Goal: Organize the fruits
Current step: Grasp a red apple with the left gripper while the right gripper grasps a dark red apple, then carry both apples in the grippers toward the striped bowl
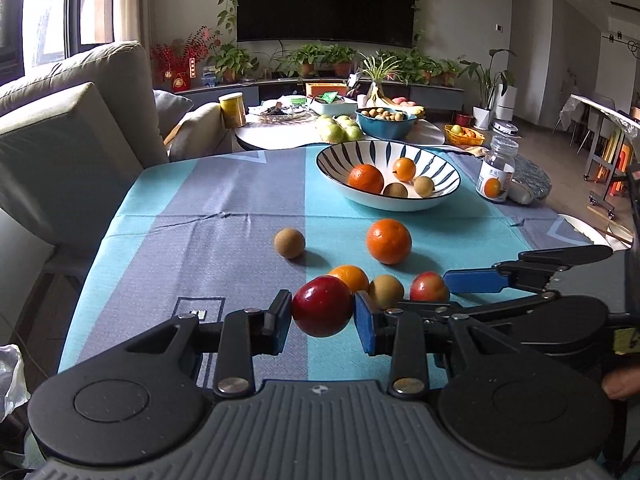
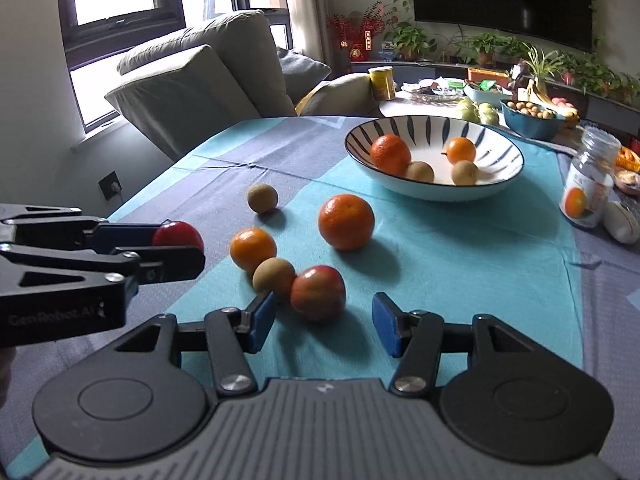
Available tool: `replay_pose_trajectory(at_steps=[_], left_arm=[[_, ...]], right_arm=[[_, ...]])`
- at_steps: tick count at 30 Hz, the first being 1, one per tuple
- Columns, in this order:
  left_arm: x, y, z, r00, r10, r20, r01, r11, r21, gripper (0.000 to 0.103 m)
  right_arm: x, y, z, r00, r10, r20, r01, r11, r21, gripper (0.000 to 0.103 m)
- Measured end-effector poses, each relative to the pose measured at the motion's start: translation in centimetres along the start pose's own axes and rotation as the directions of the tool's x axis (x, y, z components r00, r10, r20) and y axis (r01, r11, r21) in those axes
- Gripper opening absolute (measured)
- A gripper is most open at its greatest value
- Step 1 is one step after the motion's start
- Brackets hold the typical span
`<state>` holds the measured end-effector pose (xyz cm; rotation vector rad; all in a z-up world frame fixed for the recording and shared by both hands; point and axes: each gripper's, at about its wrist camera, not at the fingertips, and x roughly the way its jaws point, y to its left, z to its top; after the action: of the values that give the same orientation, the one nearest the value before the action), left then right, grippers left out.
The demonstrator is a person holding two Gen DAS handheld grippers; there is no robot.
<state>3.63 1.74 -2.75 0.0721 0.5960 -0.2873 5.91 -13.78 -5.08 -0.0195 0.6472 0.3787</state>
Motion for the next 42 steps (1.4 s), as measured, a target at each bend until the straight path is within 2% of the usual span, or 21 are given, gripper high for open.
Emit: replay_pose_trajectory(at_steps=[8, 20, 30, 42], left_arm=[[0.4, 0.0, -0.2, 1.000, -0.005, -0.011, 0.005, 1.000, -0.003, 0.032], [0.3, -0.6, 0.2, 1.000, -0.020, -0.007, 0.020, 1.000, 0.010, 0.032], [0.3, -2.3, 1.6, 0.999, -0.037, 0.016, 0.036, 0.998, 0.058, 0.032], [2.4, -3.9, 3.9, 0.997, -0.069, 0.039, 0.065, 0.993, 0.098, 0.032]], right_arm=[[0.8, 0.1, 0.5, 0.999, -0.046, 0.013, 0.046, 0.999, -0.022, 0.078], [-1.5, -1.8, 0.3, 0.998, -0.054, 0.037, 0.051, 0.997, 0.064, 0.078], [-3.0, -3.4, 1.6, 0.993, -0.063, 0.100, 0.051, 0.992, 0.117, 0.078], [-2.5, -5.1, 2.9, 0.989, -0.060, 0.138, 0.040, 0.989, 0.144, 0.078]])
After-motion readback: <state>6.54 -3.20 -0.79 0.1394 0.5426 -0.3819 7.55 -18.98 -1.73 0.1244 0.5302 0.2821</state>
